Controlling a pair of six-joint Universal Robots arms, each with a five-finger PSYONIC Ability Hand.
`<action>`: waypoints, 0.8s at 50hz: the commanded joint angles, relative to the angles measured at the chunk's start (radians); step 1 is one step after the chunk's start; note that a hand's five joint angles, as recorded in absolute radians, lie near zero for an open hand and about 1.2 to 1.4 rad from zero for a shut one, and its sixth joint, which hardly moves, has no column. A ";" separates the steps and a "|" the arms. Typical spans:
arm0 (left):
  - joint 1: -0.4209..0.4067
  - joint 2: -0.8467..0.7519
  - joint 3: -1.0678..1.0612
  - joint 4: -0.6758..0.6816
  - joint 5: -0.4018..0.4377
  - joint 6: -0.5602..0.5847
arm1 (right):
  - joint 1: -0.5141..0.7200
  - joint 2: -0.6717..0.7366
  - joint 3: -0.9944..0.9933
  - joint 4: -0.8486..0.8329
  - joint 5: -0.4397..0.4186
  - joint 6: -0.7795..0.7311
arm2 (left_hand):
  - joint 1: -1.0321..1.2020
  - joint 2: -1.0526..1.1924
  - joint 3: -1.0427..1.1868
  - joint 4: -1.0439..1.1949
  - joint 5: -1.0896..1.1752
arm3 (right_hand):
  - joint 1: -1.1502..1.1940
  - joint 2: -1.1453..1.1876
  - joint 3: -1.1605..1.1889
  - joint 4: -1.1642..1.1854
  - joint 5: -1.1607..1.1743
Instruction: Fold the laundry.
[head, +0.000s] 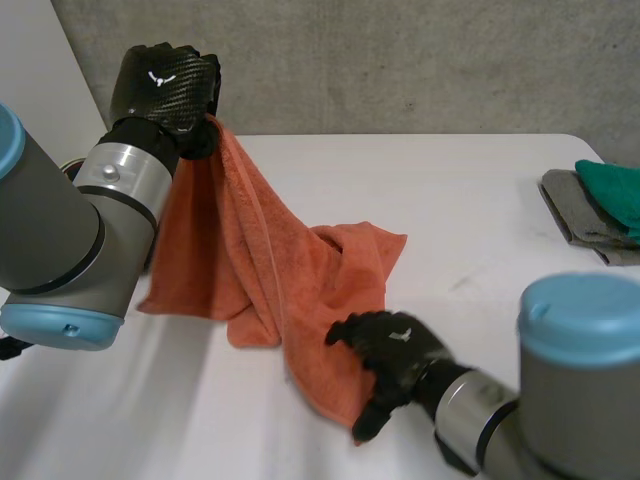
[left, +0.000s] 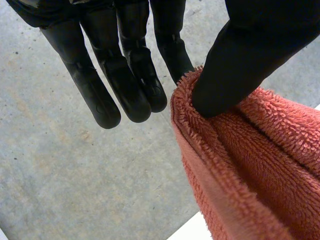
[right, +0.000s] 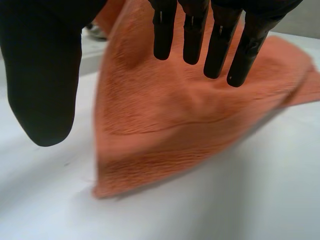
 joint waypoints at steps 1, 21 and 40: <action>-0.009 0.001 -0.003 -0.002 0.000 -0.005 | 0.137 0.127 0.002 -0.142 0.157 -0.075 | 0.254 0.197 0.202 0.194 0.249 | 0.147 0.095 0.108 0.112 0.112; -0.016 0.018 -0.020 -0.005 0.000 -0.006 | 0.080 0.089 -0.006 -0.315 0.364 -0.242 | 0.254 0.197 0.202 0.194 0.249 | 1.083 1.031 1.044 1.048 1.047; -0.013 -0.005 -0.168 -0.088 0.008 -0.002 | -0.243 0.048 -0.217 0.007 0.113 -0.522 | 0.254 0.197 0.202 0.194 0.249 | 1.083 1.031 1.044 1.048 1.047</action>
